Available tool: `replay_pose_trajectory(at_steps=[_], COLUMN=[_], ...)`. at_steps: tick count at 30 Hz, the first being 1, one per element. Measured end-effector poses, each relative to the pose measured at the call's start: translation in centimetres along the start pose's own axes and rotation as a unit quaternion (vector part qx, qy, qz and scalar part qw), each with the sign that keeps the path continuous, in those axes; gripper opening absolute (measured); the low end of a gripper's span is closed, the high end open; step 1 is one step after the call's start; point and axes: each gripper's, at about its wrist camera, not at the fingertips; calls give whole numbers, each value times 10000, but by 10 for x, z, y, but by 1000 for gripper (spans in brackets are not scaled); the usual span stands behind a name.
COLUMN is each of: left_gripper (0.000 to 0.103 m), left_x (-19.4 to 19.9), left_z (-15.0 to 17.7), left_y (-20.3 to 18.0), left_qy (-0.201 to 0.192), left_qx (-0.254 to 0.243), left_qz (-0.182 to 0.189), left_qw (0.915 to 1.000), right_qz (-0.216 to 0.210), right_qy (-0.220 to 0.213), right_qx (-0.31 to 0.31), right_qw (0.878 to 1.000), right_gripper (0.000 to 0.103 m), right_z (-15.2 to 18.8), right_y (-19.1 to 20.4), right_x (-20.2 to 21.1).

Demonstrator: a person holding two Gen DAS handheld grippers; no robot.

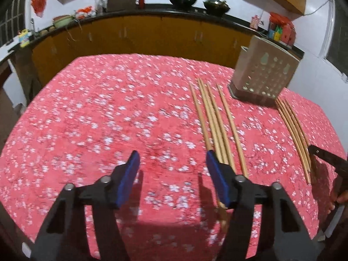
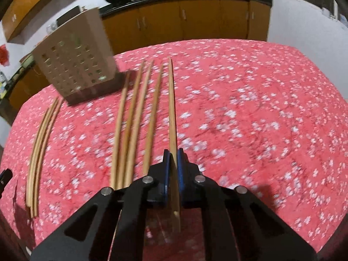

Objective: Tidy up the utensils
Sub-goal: 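Grasp a wooden chopstick with the right tool while the left tool approaches another, then close the left tool on a wooden chopstick from the group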

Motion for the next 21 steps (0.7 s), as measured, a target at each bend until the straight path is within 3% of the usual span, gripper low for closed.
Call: replay_pose_trajectory(at_steps=[8, 16, 21], left_gripper=[30, 13, 10], left_x=[-21, -33, -34], left_z=[-2, -1, 1], left_y=[-19, -36, -39], left_qy=[426, 684, 727], left_qx=[-168, -490, -678], left_qz=[624, 599, 465], left_qw=[9970, 9947, 9940], right_qz=[88, 76, 112], right_qy=[-107, -112, -80], right_qx=[-29, -28, 44], right_qw=[9999, 9999, 9999], right_gripper=[8, 8, 8], right_z=[0, 0, 2], right_y=[-4, -4, -3], right_x=[0, 1, 1])
Point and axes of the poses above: each gripper's, at about its wrist camera, not at the fingertips, and x roughly against the way its jaws point, y to its left, z to its underside, and after that the axes turned 3 degrees about y, right-handed
